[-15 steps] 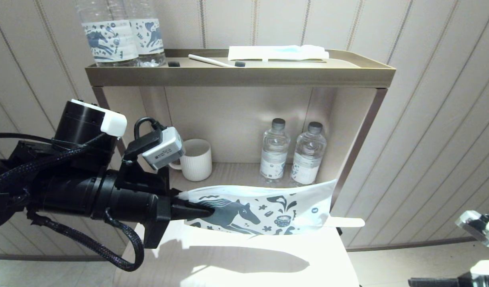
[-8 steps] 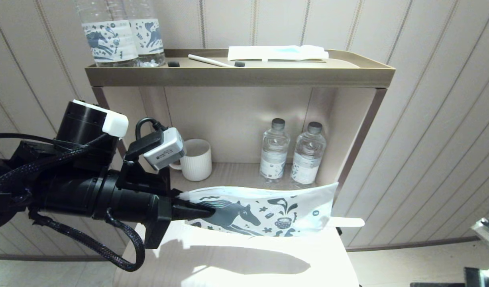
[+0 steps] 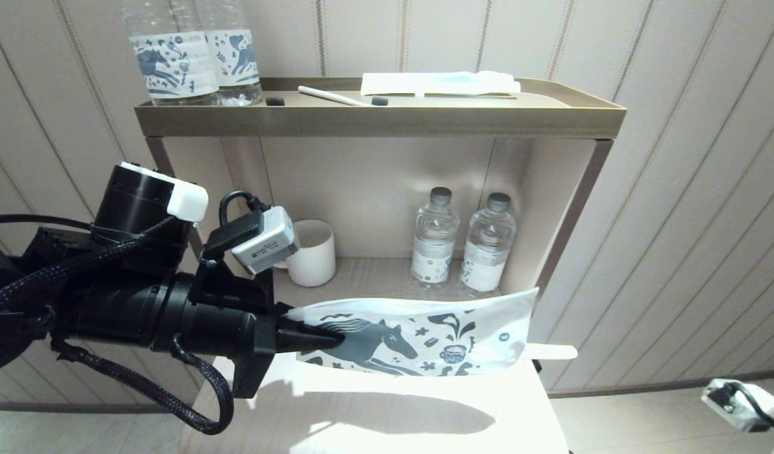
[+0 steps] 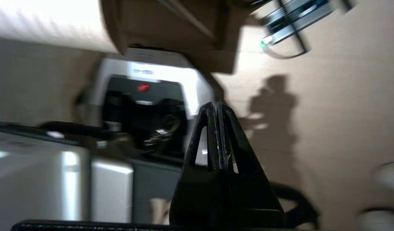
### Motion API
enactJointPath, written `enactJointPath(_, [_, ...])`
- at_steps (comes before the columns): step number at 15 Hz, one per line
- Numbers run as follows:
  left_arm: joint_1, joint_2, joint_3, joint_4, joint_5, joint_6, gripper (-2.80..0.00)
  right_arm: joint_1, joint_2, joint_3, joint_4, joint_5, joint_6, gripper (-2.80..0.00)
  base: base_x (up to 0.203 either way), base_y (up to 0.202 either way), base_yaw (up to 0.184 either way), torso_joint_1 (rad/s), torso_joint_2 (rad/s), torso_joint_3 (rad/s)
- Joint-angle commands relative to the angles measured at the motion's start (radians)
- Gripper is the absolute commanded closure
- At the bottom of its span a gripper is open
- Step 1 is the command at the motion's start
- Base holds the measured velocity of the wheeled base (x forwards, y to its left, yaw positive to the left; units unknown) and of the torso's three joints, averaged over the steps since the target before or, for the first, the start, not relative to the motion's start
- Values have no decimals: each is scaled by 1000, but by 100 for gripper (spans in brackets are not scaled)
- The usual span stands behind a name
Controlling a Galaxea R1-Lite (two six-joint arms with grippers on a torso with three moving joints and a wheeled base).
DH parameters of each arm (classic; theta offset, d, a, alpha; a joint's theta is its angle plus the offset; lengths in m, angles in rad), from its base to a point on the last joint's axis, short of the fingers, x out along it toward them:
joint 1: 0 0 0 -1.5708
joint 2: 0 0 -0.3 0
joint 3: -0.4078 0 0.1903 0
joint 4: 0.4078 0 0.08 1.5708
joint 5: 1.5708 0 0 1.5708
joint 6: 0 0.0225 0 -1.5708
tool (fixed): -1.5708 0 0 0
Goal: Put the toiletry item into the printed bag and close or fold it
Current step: Pick up the toothpaste
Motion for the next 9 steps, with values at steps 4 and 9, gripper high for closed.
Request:
enactJointPath(4, [-14, 1, 16, -18, 1, 5, 0, 304, 136, 59, -181, -458, -181, 0, 0, 0, 0, 0, 0, 0])
enactJointPath(9, [-23, 2, 27, -35, 3, 6, 0, 349, 255, 53, -357, -531, -370, -81, 0, 0, 0, 0, 0, 0])
